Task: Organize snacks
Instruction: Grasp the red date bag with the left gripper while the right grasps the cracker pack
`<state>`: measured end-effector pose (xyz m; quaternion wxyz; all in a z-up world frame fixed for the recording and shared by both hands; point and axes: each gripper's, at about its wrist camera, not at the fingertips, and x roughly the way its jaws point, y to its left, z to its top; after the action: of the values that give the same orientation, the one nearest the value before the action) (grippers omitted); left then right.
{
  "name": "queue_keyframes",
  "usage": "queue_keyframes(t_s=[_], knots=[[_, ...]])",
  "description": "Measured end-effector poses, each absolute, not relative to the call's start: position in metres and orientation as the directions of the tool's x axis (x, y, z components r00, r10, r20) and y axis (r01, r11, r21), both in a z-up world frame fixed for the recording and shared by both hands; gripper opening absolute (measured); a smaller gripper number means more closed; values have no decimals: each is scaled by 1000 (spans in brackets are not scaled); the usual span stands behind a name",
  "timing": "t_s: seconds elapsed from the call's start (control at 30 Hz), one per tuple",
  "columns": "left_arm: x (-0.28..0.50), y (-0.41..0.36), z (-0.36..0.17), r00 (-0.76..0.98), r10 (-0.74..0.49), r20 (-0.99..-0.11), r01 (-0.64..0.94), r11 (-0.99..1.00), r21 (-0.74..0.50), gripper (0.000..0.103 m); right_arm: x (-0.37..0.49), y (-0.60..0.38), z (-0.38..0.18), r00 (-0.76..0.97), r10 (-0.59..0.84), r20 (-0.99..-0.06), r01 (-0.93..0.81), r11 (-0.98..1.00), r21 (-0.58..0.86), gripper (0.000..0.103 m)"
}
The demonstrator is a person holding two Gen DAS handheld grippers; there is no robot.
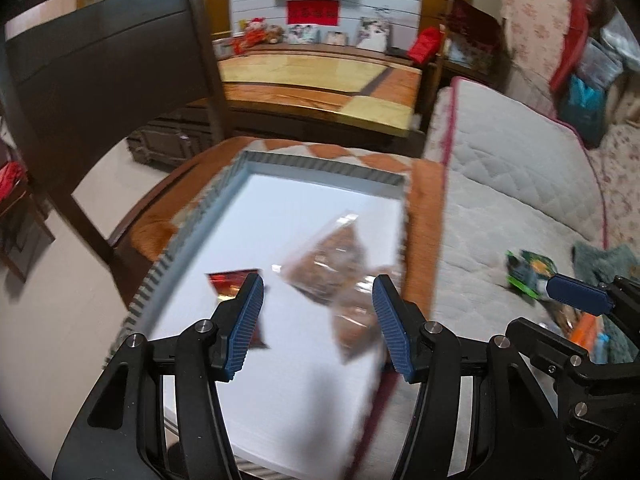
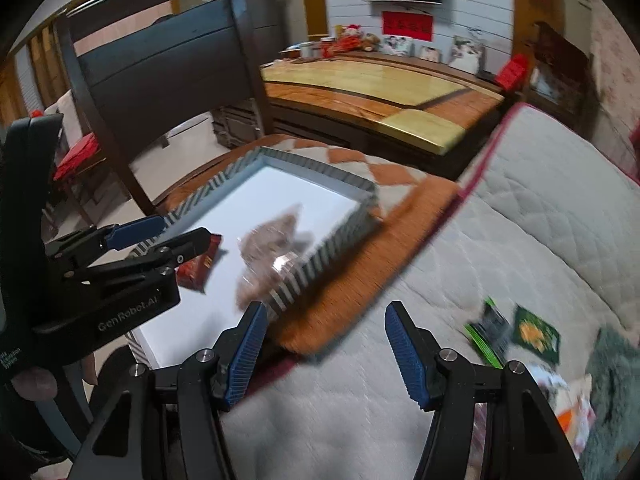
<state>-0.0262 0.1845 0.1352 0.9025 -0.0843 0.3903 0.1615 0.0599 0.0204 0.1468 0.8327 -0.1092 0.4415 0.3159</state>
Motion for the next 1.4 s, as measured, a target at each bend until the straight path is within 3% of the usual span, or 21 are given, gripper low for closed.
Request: queue_keyframes(t_s=[0.5, 0.77, 1.0, 1.4], knots=[[-7, 79, 117, 612, 10, -791, -134, 987, -91, 57, 33, -157, 117, 445, 265, -855, -353, 930, 105, 64], [18, 30, 92, 513, -185, -838, -16, 974, -225, 57, 27, -190, 112, 445, 253, -859, -304, 945, 121, 65], [44, 3, 78, 457, -257, -851, 18, 960, -280, 57, 28, -199, 107, 441, 263, -858, -293, 946, 139, 66], [85, -30, 43, 371, -272, -888, 32, 959, -280, 57, 36, -219, 87, 409, 265, -873, -239, 955, 177, 67]])
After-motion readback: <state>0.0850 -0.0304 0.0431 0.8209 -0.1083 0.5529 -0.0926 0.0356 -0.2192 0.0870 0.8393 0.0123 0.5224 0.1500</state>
